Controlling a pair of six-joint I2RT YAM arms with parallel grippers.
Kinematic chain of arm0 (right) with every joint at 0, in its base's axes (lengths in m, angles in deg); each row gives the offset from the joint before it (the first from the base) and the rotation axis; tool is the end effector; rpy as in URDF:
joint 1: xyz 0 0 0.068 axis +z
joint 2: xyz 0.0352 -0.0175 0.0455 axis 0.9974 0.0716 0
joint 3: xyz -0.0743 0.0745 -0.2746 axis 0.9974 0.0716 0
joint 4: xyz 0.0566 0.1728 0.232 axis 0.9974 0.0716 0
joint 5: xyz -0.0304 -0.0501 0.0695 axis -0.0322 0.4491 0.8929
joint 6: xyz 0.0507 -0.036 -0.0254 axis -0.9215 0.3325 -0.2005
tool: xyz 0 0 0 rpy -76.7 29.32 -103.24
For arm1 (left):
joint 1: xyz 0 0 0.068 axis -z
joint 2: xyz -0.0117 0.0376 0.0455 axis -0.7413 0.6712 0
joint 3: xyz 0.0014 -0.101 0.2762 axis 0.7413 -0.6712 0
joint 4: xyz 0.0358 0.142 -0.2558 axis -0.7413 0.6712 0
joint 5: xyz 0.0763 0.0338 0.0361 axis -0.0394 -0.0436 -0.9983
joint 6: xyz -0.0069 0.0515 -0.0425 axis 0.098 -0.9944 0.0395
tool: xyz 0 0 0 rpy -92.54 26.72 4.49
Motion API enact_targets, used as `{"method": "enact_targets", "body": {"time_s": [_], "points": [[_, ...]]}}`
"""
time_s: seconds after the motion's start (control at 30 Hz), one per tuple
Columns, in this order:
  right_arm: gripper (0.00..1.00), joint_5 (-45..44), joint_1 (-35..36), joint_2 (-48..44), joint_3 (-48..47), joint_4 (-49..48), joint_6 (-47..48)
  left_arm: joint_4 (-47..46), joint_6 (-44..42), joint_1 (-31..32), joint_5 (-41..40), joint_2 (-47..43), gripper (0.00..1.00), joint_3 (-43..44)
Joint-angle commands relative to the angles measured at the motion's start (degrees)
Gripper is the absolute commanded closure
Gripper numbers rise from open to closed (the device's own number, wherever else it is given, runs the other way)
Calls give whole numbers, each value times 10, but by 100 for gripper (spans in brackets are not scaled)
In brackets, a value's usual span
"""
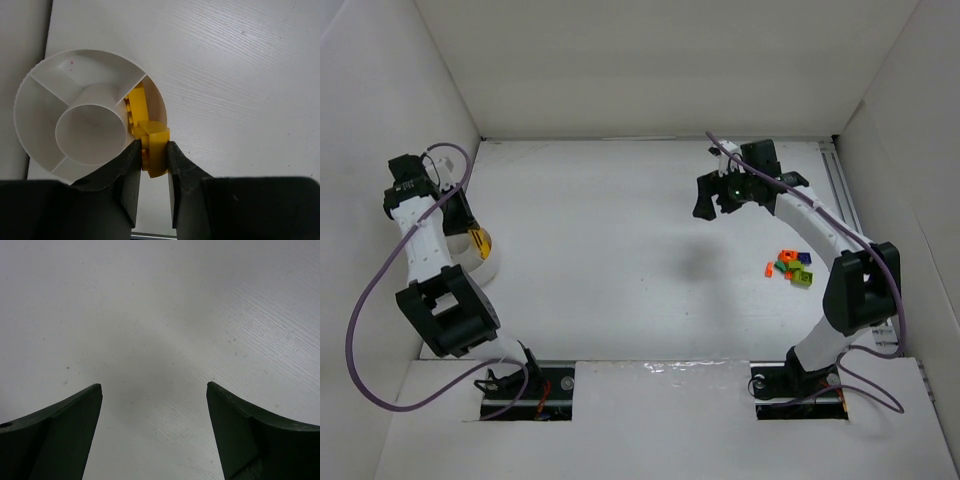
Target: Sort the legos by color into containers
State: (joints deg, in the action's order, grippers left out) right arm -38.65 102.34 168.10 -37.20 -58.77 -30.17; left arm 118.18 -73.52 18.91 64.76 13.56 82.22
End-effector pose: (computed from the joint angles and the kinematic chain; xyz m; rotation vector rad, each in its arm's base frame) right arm 0.3897 0.1386 0.2867 -0.6544 2.2564 0.6055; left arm 0.3348 0.1672 0.3268 -0.3272 2.4179 -0.0885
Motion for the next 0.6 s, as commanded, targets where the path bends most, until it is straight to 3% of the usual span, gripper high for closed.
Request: {"method": "enact_targets", "body": {"time_s": [0.0, 0.23, 0.3, 0.37, 0.5, 0.57], "points": [[11, 4, -3, 13, -32, -5, -2, -7, 6, -1, -13, 3, 91, -8], [11, -1, -8, 19, -37, 1, -2, -7, 6, -1, -24, 13, 80, -13], [11, -1, -8, 19, -42, 1, 3, -7, 6, -1, -24, 13, 72, -13], [11, -1, -8, 24, -42, 1, 3, -7, 6, -1, -24, 13, 57, -13], [11, -1, -8, 24, -47, 1, 3, -7, 6, -1, -24, 13, 41, -8], [11, -1, -8, 24, -47, 1, 3, -7, 0, -1, -19, 7, 40, 4]]}}
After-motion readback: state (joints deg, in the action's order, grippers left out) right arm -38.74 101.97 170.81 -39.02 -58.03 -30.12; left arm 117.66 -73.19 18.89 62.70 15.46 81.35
